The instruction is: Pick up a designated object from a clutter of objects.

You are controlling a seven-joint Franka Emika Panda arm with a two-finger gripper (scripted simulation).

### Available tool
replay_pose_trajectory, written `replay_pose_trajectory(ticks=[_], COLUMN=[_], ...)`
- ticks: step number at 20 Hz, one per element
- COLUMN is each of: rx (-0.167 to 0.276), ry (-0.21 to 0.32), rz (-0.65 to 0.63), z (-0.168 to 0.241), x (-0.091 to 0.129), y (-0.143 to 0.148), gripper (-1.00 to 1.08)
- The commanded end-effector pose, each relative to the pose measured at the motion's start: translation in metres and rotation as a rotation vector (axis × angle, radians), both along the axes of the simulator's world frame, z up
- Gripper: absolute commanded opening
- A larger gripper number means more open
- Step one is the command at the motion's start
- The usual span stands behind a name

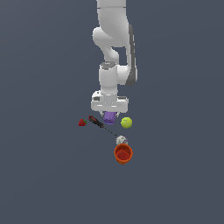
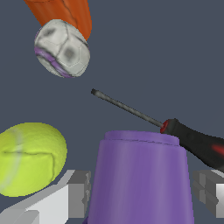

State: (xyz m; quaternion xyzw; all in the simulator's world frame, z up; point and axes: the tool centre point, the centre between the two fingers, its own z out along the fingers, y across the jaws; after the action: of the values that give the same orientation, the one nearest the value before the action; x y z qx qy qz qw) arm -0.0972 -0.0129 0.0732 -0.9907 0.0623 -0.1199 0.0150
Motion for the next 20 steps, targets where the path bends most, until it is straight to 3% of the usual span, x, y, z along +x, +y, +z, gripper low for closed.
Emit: replay_pose_trajectory(ticks=[1, 20], rx=[0.000, -0.001], ry=[-0.002, -0.001], rz=[0.000, -0.002], z=[0.009, 0.129], x=[-0.001, -0.016], y=[-0.001, -0.025], gripper=[-1.00, -1.00])
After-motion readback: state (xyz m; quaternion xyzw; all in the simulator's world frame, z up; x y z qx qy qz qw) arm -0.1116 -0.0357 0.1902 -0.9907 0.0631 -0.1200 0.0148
